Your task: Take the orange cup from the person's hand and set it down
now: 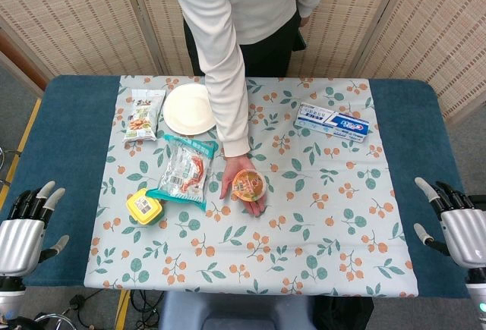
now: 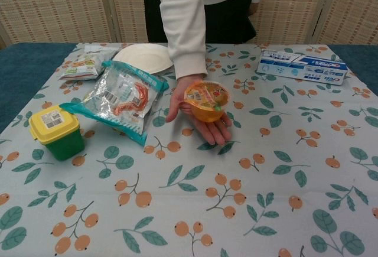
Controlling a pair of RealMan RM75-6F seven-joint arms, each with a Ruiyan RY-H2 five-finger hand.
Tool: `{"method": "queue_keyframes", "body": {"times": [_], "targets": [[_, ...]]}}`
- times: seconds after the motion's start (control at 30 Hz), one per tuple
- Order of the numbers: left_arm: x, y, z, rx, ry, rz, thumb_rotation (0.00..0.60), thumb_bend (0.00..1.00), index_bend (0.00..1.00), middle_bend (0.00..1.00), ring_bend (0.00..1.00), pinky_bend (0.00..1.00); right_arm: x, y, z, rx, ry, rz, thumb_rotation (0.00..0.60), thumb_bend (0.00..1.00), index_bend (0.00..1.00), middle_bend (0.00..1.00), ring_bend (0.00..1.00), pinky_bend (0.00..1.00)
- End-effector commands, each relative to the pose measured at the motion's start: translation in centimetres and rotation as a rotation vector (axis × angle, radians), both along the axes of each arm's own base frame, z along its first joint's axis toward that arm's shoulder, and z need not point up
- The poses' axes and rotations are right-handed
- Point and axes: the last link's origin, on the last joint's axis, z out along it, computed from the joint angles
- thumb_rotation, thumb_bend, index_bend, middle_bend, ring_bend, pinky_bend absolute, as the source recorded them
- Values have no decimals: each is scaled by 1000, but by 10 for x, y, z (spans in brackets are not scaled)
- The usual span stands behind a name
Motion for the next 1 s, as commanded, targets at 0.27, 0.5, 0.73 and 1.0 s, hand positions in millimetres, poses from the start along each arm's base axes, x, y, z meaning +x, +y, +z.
{"method": "queue_keyframes", "body": {"times": [0.27, 0.5, 0.73, 1.0], "targets": [[-2, -1, -1, 0, -2, 2, 600, 177, 114, 31, 113, 102, 4, -3, -1, 12, 2, 12, 600, 270, 102, 222, 129, 218], [-4, 0, -1, 1, -2, 7, 600, 177, 114, 31, 113, 102, 9, -7, -2, 21, 8, 31, 600, 270, 102, 222, 129, 218], [-5, 0, -1, 0, -6, 9, 600, 177, 114, 31, 113, 102, 28, -21, -7, 65, 25, 101, 600, 271, 102, 222, 129, 218], [-4, -1, 0, 6, -12, 4, 600, 177, 114, 31, 113, 102, 76, -50, -25, 200, 27, 234, 600, 263, 97, 197, 129, 218]]}}
